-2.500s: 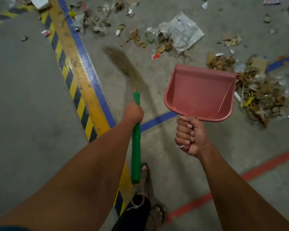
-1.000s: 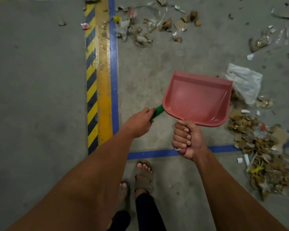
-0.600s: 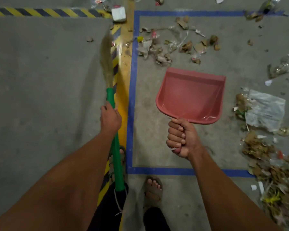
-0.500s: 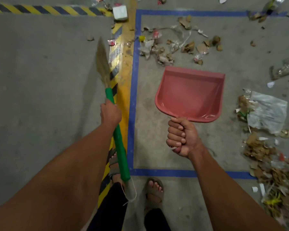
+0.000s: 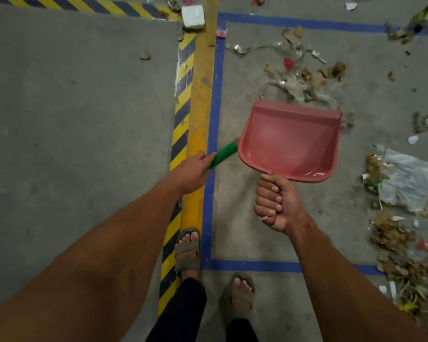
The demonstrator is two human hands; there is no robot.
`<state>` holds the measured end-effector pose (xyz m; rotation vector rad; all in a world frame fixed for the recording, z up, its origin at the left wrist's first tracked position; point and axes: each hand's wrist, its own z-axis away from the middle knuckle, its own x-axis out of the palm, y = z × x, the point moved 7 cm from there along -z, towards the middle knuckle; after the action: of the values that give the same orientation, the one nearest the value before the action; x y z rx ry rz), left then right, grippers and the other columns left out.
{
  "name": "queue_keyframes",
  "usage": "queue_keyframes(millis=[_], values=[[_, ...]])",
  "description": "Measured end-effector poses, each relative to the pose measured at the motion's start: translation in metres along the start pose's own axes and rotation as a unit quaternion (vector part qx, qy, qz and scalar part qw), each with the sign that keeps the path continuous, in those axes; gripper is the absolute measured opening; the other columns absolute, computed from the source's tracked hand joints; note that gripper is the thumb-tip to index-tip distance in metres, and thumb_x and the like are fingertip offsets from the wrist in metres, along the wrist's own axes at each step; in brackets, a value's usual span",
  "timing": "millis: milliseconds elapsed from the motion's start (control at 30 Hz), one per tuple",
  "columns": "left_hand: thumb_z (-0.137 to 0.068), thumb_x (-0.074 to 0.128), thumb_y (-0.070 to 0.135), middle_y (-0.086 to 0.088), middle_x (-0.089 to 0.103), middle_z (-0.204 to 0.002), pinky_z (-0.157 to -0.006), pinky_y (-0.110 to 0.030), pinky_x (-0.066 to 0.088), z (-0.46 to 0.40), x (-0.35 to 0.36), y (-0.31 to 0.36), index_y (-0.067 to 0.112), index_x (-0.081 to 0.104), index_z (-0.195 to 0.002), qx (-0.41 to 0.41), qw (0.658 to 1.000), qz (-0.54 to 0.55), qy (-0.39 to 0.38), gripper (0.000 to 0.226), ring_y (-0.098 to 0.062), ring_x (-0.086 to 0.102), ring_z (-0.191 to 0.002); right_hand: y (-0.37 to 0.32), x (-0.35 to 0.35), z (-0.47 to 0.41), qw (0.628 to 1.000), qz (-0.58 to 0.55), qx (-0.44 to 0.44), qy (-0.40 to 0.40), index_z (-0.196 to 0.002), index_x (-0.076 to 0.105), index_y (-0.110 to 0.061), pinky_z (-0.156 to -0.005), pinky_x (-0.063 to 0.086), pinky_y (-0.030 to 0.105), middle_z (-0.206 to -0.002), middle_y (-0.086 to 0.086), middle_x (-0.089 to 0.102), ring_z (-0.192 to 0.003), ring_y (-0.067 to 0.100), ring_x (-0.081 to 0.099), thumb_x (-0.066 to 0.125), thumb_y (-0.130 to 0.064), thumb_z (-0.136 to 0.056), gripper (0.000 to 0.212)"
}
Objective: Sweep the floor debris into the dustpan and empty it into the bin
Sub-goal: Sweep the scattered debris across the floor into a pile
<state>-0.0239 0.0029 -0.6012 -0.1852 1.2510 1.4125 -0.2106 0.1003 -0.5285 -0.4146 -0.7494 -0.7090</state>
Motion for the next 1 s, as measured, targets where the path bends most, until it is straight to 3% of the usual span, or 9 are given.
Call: queue_keyframes(millis=[100, 300, 400, 500, 600, 700, 833, 900, 1000], values=[[-0.104, 0.054, 0.021, -0.019, 0.051, -0.131, -0.087, -0.048, 0.051, 0.015, -0.034, -0.037, 0.009, 0.035, -0.159, -0.043, 0.994, 0.018, 0.098, 0.059, -0.043, 0.059, -0.107, -0.004, 0.023, -0.02, 1.0, 0.012, 0.002, -0.004, -0.056, 0.035, -0.023, -0.034, 0.012, 0.019, -0.037, -0.009, 0.025, -0.029, 0.007, 0.012, 0.043, -0.021, -0.099, 0.044], [-0.107, 0.045, 0.025, -0.022, 0.047, -0.129, -0.091, -0.052, 0.049, 0.044, -0.098, -0.122, 0.005, 0.028, -0.158, -0.277, 0.929, 0.047, 0.24, 0.057, -0.042, 0.058, -0.105, 0.001, 0.067, -0.063, 0.999, 0.02, 0.029, -0.042, -0.055, 0.039, -0.022, -0.034, 0.014, 0.019, -0.038, -0.009, 0.024, -0.029, 0.007, 0.014, 0.044, -0.021, -0.098, 0.043], [-0.108, 0.043, 0.024, -0.025, 0.046, -0.133, -0.097, -0.05, 0.046, 0.052, -0.11, -0.159, 0.001, 0.026, -0.158, -0.379, 0.888, 0.067, 0.253, 0.058, -0.042, 0.055, -0.113, 0.007, 0.078, -0.084, 0.998, 0.028, 0.038, -0.042, -0.056, 0.037, -0.022, -0.034, 0.016, 0.018, -0.037, -0.009, 0.027, -0.028, 0.007, 0.018, 0.043, -0.021, -0.099, 0.044], [-0.105, 0.047, 0.025, -0.029, 0.054, -0.128, -0.095, -0.048, 0.047, 0.043, -0.11, -0.196, -0.003, 0.045, -0.142, -0.43, 0.875, 0.08, 0.208, 0.046, -0.046, 0.057, -0.115, 0.013, 0.084, -0.103, 0.997, 0.036, 0.054, -0.045, -0.056, 0.035, -0.022, -0.033, 0.018, 0.018, -0.037, -0.009, 0.027, -0.027, 0.005, 0.024, 0.041, -0.021, -0.101, 0.045], [-0.103, 0.051, 0.025, -0.03, 0.062, -0.12, -0.092, -0.049, 0.049, 0.026, -0.101, -0.204, -0.002, 0.054, -0.129, -0.363, 0.922, 0.033, 0.129, 0.038, -0.049, 0.06, -0.111, 0.018, 0.086, -0.114, 0.997, 0.041, 0.06, -0.035, -0.057, 0.035, -0.022, -0.033, 0.018, 0.018, -0.037, -0.008, 0.027, -0.027, 0.005, 0.024, 0.042, -0.021, -0.101, 0.045], [-0.103, 0.053, 0.023, -0.031, 0.06, -0.12, -0.092, -0.049, 0.048, 0.011, -0.083, -0.181, 0.001, 0.049, -0.142, -0.232, 0.971, 0.003, 0.061, 0.045, -0.049, 0.059, -0.109, 0.02, 0.088, -0.12, 0.997, 0.038, 0.058, -0.029, -0.057, 0.035, -0.022, -0.033, 0.018, 0.018, -0.037, -0.009, 0.027, -0.027, 0.005, 0.023, 0.042, -0.021, -0.101, 0.044], [-0.103, 0.056, 0.023, -0.022, 0.056, -0.126, -0.094, -0.041, 0.045, -0.003, -0.073, -0.142, 0.01, 0.039, -0.157, -0.095, 0.995, 0.016, -0.013, 0.058, -0.039, 0.057, -0.114, 0.018, 0.093, -0.123, 0.997, 0.031, 0.057, -0.03, -0.058, 0.035, -0.023, -0.034, 0.016, 0.019, -0.038, -0.009, 0.027, -0.028, 0.006, 0.02, 0.042, -0.021, -0.102, 0.045], [-0.104, 0.056, 0.024, -0.018, 0.055, -0.127, -0.093, -0.041, 0.045, -0.004, -0.074, -0.128, 0.011, 0.035, -0.159, -0.051, 0.998, 0.016, -0.015, 0.061, -0.036, 0.057, -0.112, 0.013, 0.095, -0.123, 0.998, 0.031, 0.051, -0.034, -0.058, 0.035, -0.023, -0.033, 0.016, 0.019, -0.038, -0.009, 0.027, -0.027, 0.006, 0.023, 0.041, -0.021, -0.103, 0.045], [-0.104, 0.055, 0.024, -0.017, 0.054, -0.128, -0.091, -0.044, 0.049, 0.001, -0.084, -0.123, 0.011, 0.036, -0.158, -0.042, 0.997, 0.025, 0.053, 0.058, -0.038, 0.06, -0.108, 0.001, 0.099, -0.121, 0.998, 0.026, 0.042, -0.04, -0.057, 0.037, -0.022, -0.032, 0.019, 0.019, -0.038, -0.009, 0.028, -0.027, 0.006, 0.026, 0.04, -0.022, -0.103, 0.045]])
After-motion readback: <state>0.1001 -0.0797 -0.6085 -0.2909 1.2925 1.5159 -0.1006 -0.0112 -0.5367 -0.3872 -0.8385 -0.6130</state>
